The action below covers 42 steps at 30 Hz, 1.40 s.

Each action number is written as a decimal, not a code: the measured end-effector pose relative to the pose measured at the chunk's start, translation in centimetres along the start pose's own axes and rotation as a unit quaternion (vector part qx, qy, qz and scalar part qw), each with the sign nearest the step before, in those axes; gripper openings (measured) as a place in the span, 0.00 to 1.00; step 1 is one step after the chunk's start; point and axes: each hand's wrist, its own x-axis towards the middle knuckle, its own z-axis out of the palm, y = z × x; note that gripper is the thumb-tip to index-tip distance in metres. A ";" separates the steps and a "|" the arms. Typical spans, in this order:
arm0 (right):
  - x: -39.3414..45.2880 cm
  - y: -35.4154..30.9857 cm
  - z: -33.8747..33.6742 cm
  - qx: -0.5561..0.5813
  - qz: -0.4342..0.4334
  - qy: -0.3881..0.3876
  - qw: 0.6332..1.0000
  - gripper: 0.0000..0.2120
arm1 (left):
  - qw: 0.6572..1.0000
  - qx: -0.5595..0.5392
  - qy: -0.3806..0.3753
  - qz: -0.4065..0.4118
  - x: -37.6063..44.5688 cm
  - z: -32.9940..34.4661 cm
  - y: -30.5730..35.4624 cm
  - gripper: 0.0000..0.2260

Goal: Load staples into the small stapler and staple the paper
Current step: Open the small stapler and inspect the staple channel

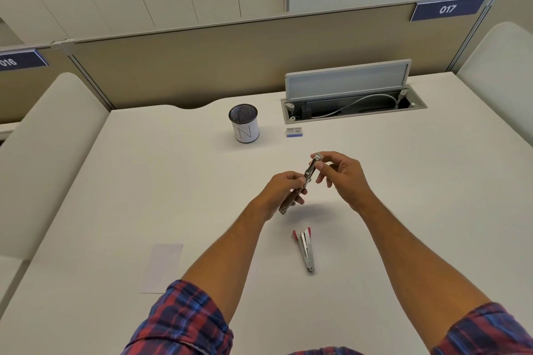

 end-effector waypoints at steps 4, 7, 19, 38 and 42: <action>-0.2 -0.1 0.1 0.005 0.002 0.002 1.000 0.08 | 0.999 -0.001 0.025 0.019 -0.1 0.7 0.3 0.17; -0.2 -0.1 0.0 0.008 0.000 0.006 1.000 0.08 | 0.999 -0.003 0.035 0.031 -0.1 0.8 0.4 0.17; -0.4 1.4 -1.4 0.120 0.070 -0.033 0.990 0.10 | 0.995 0.047 0.053 0.066 0.4 0.2 0.9 0.10; -2.0 5.4 0.2 -0.475 -0.017 -0.099 0.874 0.11 | 0.847 0.510 0.068 0.137 1.2 0.3 -3.2 0.13; -1.3 5.0 0.0 -0.489 -0.012 -0.117 0.864 0.09 | 0.858 0.490 0.082 0.130 1.5 0.3 -3.2 0.14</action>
